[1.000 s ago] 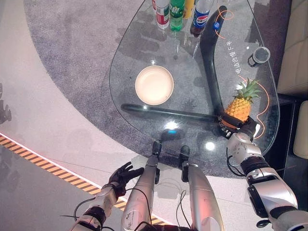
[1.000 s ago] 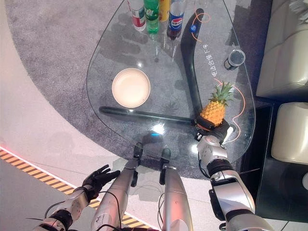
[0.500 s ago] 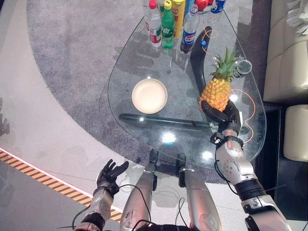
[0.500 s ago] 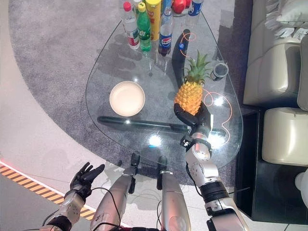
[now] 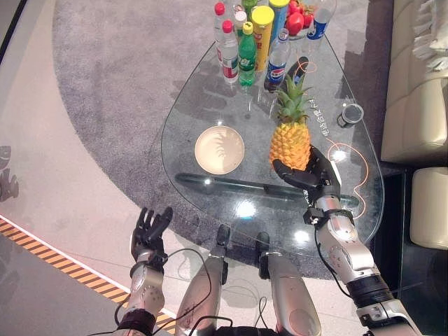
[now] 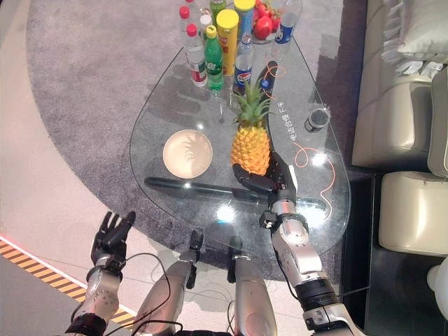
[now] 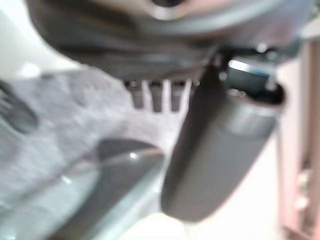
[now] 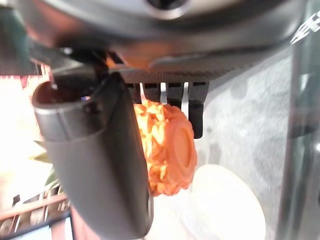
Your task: Pick up the fruit to the plate
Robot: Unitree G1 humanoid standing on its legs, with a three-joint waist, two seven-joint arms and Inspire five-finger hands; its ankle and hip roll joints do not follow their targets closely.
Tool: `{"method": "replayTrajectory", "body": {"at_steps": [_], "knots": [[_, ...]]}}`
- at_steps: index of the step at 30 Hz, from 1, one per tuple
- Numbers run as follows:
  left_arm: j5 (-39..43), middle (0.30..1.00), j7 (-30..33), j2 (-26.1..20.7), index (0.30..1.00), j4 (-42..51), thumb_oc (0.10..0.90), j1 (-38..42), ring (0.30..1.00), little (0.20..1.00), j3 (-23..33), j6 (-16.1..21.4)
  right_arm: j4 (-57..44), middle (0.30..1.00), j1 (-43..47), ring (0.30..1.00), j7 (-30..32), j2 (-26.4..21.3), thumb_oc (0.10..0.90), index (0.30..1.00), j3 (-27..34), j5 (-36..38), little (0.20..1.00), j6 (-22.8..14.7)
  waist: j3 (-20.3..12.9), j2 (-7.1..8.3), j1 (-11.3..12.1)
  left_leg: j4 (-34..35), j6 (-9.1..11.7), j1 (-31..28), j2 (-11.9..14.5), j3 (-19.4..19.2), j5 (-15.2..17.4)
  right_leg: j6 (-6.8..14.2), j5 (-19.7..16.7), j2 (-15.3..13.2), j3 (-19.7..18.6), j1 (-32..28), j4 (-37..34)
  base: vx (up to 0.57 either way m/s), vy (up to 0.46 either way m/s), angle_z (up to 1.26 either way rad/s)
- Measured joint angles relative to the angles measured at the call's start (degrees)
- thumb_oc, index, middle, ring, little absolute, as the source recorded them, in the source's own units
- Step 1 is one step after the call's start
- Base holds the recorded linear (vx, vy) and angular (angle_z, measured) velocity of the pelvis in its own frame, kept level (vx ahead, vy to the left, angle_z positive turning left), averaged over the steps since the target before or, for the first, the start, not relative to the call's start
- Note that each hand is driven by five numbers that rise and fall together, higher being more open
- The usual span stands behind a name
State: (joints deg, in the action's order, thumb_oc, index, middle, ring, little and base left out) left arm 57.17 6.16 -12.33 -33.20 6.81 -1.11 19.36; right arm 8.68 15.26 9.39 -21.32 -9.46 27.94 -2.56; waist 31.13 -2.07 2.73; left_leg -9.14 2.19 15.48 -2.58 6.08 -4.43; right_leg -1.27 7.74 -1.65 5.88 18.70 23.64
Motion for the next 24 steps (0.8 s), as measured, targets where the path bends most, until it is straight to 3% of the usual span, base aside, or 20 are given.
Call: {"method": "replayTrajectory", "body": {"at_steps": [11, 20, 24], "knots": [[-6.1, 0.9, -1.3, -3.3, 0.9, 14.8, 0.8, 1.4, 0.9, 0.9, -1.0, 1.7, -3.1, 0.3, -0.3, 0.3, -12.3, -4.6, 0.1, 0.3, -5.1, -4.2, 0.2, 0.9, 0.0, 0.04, 1.3, -0.8, 0.6, -0.4, 0.1, 1.6, 0.5, 0.0, 0.9, 0.1, 1.7, -1.3, 0.0, 0.01, -0.028, 0.07], [-6.2, 0.9, -10.8, -8.7, 0.9, 22.0, 0.8, 1.2, 0.9, 0.9, -5.0, -3.2, -3.6, 0.3, -0.3, 0.3, -18.5, -8.6, 0.1, 0.3, -7.5, -6.7, 0.2, 1.5, -0.1, 0.08, 1.9, -1.0, 0.6, -0.5, 0.0, 1.8, 0.6, 0.2, 1.0, -0.1, 1.8, -1.5, 0.0, 0.0, 0.0, 0.0], [-3.6, 0.9, -15.0, -10.2, 0.9, 26.3, 0.8, 1.2, 0.9, 0.9, -7.2, -7.3, -3.7, 0.3, -0.4, 0.3, -19.3, -8.7, 0.1, 0.3, -8.6, -6.9, 0.2, 1.6, 0.0, 0.09, 1.9, -1.0, 0.6, -0.5, -0.1, 1.8, 0.6, 0.2, 1.1, -0.1, 1.8, -1.6, 0.0, 0.0, 0.0, 0.0]]}}
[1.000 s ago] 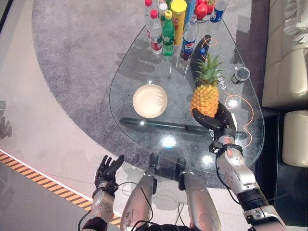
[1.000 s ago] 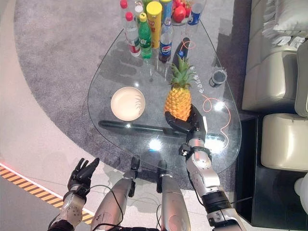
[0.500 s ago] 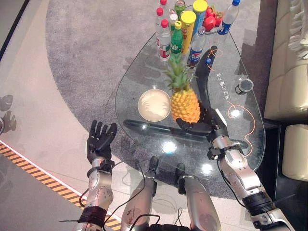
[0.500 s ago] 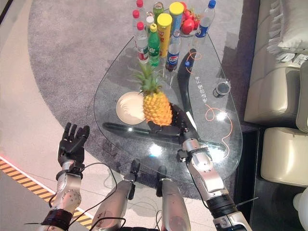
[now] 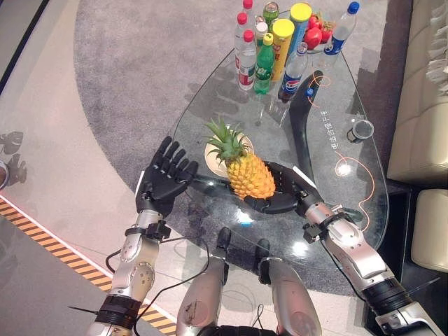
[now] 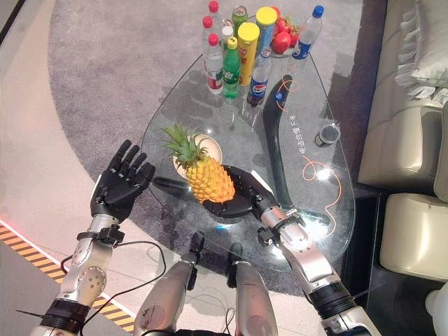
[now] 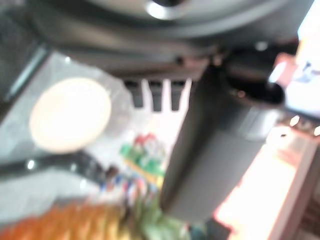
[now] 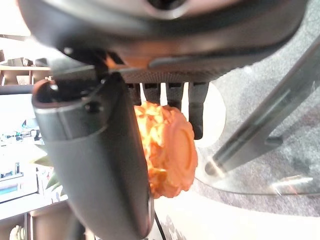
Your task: Pick up the fruit to the plate
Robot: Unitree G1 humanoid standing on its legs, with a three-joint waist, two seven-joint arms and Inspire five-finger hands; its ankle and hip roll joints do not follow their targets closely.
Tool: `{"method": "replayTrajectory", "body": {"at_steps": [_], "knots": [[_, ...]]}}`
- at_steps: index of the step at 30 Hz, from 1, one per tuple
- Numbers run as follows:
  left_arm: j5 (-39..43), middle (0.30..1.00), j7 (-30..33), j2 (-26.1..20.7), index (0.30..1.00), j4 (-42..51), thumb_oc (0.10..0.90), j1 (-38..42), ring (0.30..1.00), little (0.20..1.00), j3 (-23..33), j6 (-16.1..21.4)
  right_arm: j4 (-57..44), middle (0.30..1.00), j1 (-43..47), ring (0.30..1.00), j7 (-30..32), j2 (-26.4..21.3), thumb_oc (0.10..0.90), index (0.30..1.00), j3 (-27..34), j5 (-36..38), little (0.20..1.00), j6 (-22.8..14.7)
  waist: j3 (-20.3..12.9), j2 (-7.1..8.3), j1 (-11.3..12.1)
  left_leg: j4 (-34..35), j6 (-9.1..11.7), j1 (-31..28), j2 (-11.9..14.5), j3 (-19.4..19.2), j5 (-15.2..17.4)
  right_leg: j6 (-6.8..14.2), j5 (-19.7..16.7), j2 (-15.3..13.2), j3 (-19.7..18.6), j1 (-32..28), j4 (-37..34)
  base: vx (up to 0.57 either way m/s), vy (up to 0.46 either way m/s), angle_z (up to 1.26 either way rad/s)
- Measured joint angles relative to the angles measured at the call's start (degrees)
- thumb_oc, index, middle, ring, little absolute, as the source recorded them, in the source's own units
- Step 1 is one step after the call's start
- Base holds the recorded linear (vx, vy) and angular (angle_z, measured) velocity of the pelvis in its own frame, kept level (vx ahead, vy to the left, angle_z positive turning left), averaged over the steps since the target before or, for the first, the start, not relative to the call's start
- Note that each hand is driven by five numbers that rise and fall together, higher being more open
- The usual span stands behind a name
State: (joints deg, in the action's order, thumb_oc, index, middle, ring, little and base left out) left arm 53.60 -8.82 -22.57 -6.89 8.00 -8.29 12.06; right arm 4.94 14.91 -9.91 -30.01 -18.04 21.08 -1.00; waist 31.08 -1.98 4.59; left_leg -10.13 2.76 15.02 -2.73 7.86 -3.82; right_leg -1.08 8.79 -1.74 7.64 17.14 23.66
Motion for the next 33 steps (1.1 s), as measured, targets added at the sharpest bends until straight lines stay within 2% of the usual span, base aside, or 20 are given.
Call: {"method": "replayTrajectory", "body": {"at_steps": [5, 10, 15, 26, 33], "knots": [[4.4, 0.9, -6.8, -1.6, 0.9, 2.2, 0.8, 0.1, 0.9, 0.9, -3.6, -5.2, 0.0, 0.3, -0.1, 0.3, 0.0, -0.4, 0.1, 0.3, -1.1, -0.9, 0.2, 0.0, 0.0, 0.01, -0.2, 0.0, -0.1, 0.0, 0.0, 0.0, 0.0, 0.1, 0.0, -0.1, 0.0, 0.0, 0.0, 0.0, 0.015, 0.0], [7.7, 0.9, -9.4, -4.2, 0.9, 2.2, 0.8, 0.0, 0.9, 0.9, -4.3, -8.6, -0.6, 0.3, -0.9, 0.3, -0.2, -2.2, 0.1, 0.3, -1.2, -0.9, 0.2, 0.0, 0.0, 0.04, -0.6, 0.0, -0.2, 0.0, -0.1, -0.2, 0.2, 0.2, 0.1, -0.2, -0.2, 0.0, 0.0, 0.02, 0.027, -0.01], [8.6, 0.9, -10.6, -5.9, 0.9, 2.2, 0.8, 0.1, 0.9, 0.9, -4.3, -8.9, -1.4, 0.3, -1.4, 0.3, -0.2, -2.2, 0.1, 0.3, -1.2, -0.9, 0.2, 0.0, 0.0, 0.05, -1.5, 0.0, -0.3, 0.0, -0.1, -0.3, 0.2, 0.0, 0.0, -0.3, -0.3, 0.0, 0.1, 0.01, 0.006, 0.0], [8.7, 0.9, -10.7, -6.1, 0.9, 2.2, 0.8, 0.0, 0.9, 0.9, -4.4, -9.1, -2.1, 0.3, -2.0, 0.3, -1.2, -2.5, 0.1, 0.3, -1.3, -1.5, 0.2, 0.4, 0.0, 0.05, -1.6, 0.1, -0.4, -1.0, -0.1, -0.9, 0.3, 0.4, 0.2, -0.3, -0.8, -0.7, 0.1, 0.03, 0.015, -0.02], [9.8, 0.9, -10.2, -6.0, 0.9, 3.0, 0.8, -2.0, 0.9, 0.9, -4.5, -7.8, -7.7, 0.3, -2.1, 0.3, -5.1, -4.5, 0.1, 0.3, -3.1, -7.8, 0.2, 1.9, 0.0, 0.05, -1.6, 0.1, -0.4, -0.9, -0.4, -0.9, 0.4, 0.4, 0.4, -0.3, -0.8, -0.7, 0.2, 0.0, 0.0, 0.0]]}}
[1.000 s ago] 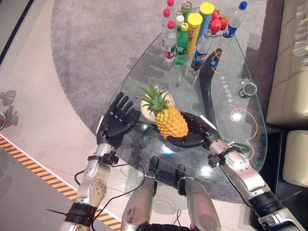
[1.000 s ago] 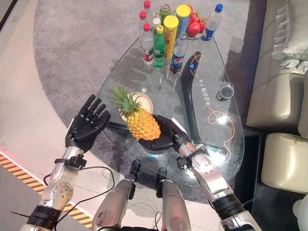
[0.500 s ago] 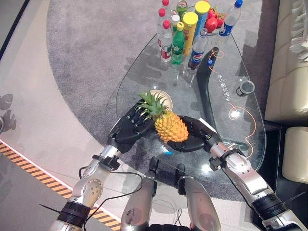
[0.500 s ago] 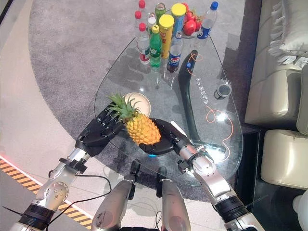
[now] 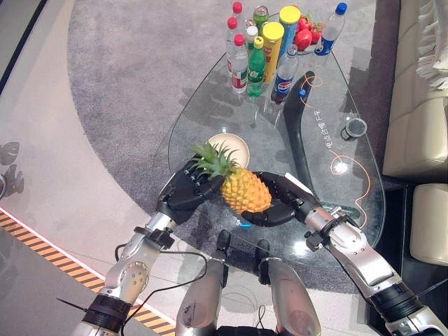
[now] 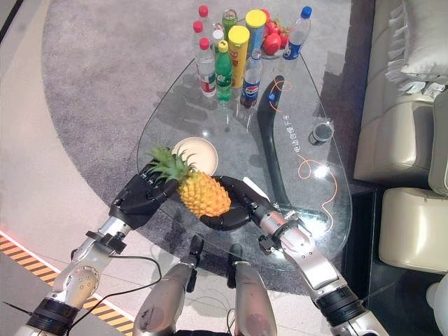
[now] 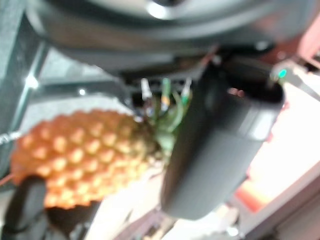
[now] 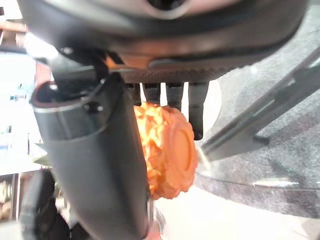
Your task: Pick up the fruit to the plate
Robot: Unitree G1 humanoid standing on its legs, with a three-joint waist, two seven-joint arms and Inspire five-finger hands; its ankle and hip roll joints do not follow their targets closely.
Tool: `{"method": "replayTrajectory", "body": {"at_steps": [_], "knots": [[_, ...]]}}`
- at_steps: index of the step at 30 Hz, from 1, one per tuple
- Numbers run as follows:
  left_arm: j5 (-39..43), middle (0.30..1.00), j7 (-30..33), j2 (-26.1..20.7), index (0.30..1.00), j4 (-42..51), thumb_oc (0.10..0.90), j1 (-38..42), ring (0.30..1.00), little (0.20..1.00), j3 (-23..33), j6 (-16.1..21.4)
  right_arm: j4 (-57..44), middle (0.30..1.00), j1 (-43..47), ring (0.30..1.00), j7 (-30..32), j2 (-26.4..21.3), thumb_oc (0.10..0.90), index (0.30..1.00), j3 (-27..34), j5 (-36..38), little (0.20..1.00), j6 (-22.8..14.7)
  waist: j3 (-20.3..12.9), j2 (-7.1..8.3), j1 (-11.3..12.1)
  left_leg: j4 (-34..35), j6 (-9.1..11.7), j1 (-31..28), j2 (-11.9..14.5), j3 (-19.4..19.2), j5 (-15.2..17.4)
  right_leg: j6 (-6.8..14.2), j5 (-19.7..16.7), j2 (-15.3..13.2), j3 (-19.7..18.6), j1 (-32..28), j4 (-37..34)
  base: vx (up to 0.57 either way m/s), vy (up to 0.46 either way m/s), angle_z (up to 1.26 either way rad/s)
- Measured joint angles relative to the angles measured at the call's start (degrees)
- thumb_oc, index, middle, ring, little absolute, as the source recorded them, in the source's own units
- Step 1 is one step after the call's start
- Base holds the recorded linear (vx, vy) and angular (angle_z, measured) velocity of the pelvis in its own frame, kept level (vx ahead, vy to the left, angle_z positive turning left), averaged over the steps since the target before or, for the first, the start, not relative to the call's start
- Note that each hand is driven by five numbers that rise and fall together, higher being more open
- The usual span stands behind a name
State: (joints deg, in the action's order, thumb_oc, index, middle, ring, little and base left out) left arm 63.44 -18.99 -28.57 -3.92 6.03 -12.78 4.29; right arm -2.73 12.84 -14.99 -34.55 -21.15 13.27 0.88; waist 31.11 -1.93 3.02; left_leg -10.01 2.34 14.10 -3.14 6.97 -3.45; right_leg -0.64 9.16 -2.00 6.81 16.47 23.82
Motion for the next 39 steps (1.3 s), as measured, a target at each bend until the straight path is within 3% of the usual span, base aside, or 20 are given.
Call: {"method": "replayTrajectory", "body": {"at_steps": [8, 21, 22, 39], "knots": [[-0.1, 0.9, 6.0, 1.2, 0.9, 1.6, 0.8, -1.8, 0.9, 0.9, -1.1, 2.9, -0.2, 0.3, 1.7, 0.3, -3.1, -0.1, 0.1, 0.3, -1.8, -0.4, 0.2, 2.5, 0.0, -0.01, 0.1, 0.2, 0.0, 0.3, -0.1, 0.1, 0.0, 0.1, 0.1, -0.1, 0.0, 0.3, 0.2, 0.0, 0.0, 0.0], [3.5, 0.9, 6.9, 3.1, 0.9, 2.1, 0.8, -2.5, 0.9, 0.9, -1.9, 4.0, -0.2, 0.3, 2.5, 0.3, -4.1, -0.6, 0.1, 0.3, -2.1, 0.0, 0.2, 2.5, 0.0, -0.04, 0.5, 0.4, 0.0, 0.4, -0.1, 0.1, 0.0, -0.2, 0.2, -0.1, 0.0, 0.7, 0.4, 0.0, 0.0, 0.0], [4.5, 0.3, 6.8, 3.6, 0.3, 2.1, 0.1, -2.5, 0.3, 0.2, -1.9, 4.1, -0.2, 0.3, 2.5, 0.3, -4.1, -0.5, 0.1, 0.3, -2.1, 0.3, 0.2, 2.5, 0.0, -0.04, 0.5, 0.4, 0.0, 0.4, -0.1, 0.1, 0.0, -0.3, 0.2, -0.1, 0.0, 0.7, 0.4, 0.0, 0.0, 0.0], [7.5, 0.3, 5.9, 7.0, 0.3, 2.1, 0.1, -2.5, 0.3, 0.2, -0.1, 6.1, -0.2, 0.3, 2.3, 0.3, -4.0, 2.9, 0.1, 0.3, -2.9, 0.9, 0.2, 2.2, 0.0, -0.05, 0.0, 1.0, 0.0, 0.1, -0.1, -0.2, 0.0, -0.3, 0.2, 0.0, -0.7, 0.8, 0.2, 0.0, 0.005, -0.01]]}}
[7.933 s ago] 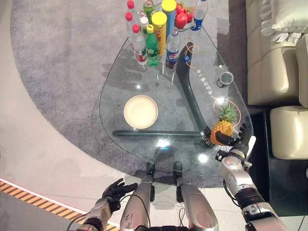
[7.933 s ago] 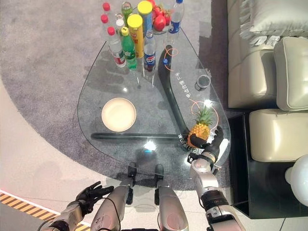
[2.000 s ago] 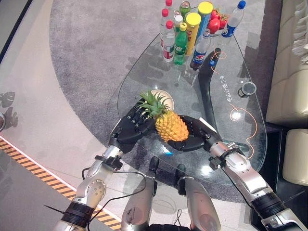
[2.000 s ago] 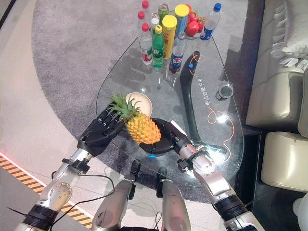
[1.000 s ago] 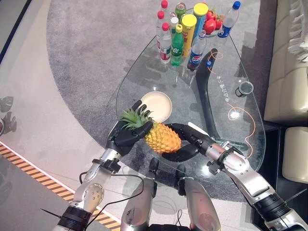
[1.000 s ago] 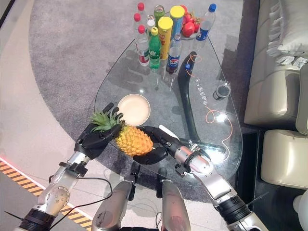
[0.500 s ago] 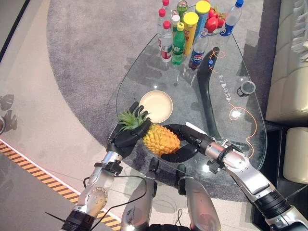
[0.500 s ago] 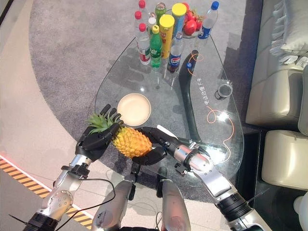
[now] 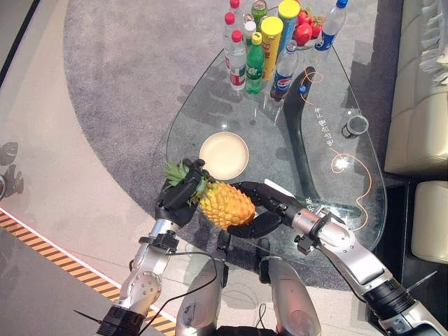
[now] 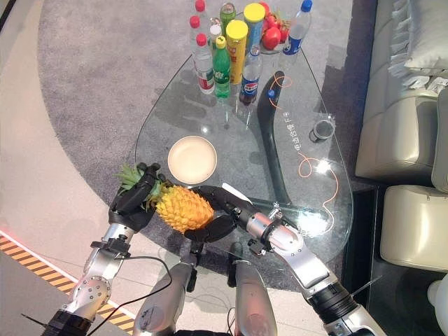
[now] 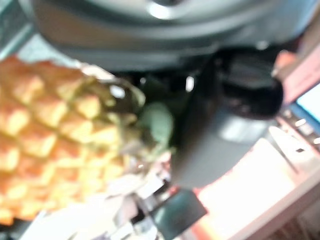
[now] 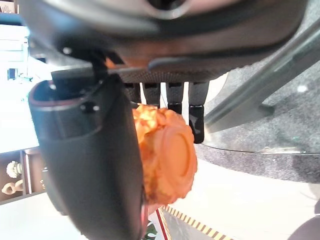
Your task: Pick up the fruit to the plate
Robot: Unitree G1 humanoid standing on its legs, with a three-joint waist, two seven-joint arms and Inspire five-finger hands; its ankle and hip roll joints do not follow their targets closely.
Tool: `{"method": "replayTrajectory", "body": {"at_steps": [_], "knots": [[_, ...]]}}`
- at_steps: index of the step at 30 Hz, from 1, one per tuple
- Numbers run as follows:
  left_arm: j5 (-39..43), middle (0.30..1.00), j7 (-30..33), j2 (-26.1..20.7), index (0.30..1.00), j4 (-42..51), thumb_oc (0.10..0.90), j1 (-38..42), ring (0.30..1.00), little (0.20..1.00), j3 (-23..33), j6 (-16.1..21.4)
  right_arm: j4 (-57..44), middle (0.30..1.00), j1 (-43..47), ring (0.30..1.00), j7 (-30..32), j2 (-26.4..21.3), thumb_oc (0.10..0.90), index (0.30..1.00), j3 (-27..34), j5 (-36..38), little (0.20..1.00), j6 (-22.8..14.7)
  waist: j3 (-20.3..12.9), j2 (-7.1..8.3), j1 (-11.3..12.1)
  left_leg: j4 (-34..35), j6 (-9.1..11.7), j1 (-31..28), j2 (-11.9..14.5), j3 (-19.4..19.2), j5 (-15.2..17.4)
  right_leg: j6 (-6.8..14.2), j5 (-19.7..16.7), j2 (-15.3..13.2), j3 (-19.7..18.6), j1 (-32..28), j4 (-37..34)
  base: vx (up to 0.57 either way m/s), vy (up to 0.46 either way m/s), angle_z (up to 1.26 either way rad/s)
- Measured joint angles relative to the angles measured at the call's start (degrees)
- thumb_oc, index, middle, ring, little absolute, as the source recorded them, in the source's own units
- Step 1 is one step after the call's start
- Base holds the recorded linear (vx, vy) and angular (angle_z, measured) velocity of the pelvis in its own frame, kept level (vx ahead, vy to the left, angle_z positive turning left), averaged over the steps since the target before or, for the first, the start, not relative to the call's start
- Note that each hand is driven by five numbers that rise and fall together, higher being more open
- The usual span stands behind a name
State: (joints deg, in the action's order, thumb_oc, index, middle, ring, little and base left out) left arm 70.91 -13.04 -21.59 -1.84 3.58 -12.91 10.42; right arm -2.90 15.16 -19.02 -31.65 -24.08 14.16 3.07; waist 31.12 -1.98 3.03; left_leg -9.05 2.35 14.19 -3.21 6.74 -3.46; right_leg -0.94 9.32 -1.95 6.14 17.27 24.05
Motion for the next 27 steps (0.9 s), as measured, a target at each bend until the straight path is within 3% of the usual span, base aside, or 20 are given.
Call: {"method": "replayTrajectory", "body": {"at_steps": [14, 15, 16, 27], "knots": [[-0.1, 0.3, 0.0, 0.4, 0.3, 0.0, 0.1, 0.0, 0.3, 0.2, 0.1, 0.0, 0.0, 0.3, -0.1, 0.3, 0.6, 0.0, 0.1, 0.3, 0.0, 0.0, 0.2, 0.0, 0.0, -0.01, -0.1, 0.0, 0.0, -0.1, 0.0, 0.0, 0.0, 0.0, 0.0, 0.0, 0.0, -0.1, -0.2, 0.0, 0.0, 0.0], [-0.1, 0.3, 0.0, 0.4, 0.3, 0.0, 0.1, 0.0, 0.3, 0.2, 0.1, 0.0, 0.0, 0.507, -0.1, 0.507, 0.7, 0.1, 0.342, 0.507, -0.1, 0.0, 0.442, 0.0, 0.0, -0.01, -0.1, 0.0, 0.0, -0.1, 0.0, -0.1, 0.0, 0.0, 0.0, 0.0, 0.0, -0.1, -0.2, 0.0, 0.0, 0.0], [-0.1, 0.3, 0.0, 0.4, 0.3, 0.0, 0.1, 0.0, 0.3, 0.2, 0.1, 0.1, 0.0, 0.9, -0.1, 0.9, 0.9, 0.1, 0.8, 0.9, -0.2, 0.0, 0.9, 0.0, 0.0, -0.01, -0.1, 0.0, 0.0, -0.1, 0.0, -0.1, 0.0, 0.0, 0.0, 0.0, 0.0, -0.1, -0.2, 0.0, 0.0, 0.0], [-1.6, 0.3, 0.0, 0.4, 0.3, -0.3, 0.1, 0.5, 0.3, 0.2, 0.3, 0.5, -0.3, 0.9, -0.2, 0.9, 2.5, 0.6, 0.8, 0.9, -3.0, -0.2, 0.9, 0.0, 0.0, -0.01, -0.2, 0.1, 0.0, -0.2, 0.2, -0.1, 0.0, 0.0, 0.0, 0.0, -0.1, -0.1, -0.3, 0.0, 0.0, 0.0]]}}
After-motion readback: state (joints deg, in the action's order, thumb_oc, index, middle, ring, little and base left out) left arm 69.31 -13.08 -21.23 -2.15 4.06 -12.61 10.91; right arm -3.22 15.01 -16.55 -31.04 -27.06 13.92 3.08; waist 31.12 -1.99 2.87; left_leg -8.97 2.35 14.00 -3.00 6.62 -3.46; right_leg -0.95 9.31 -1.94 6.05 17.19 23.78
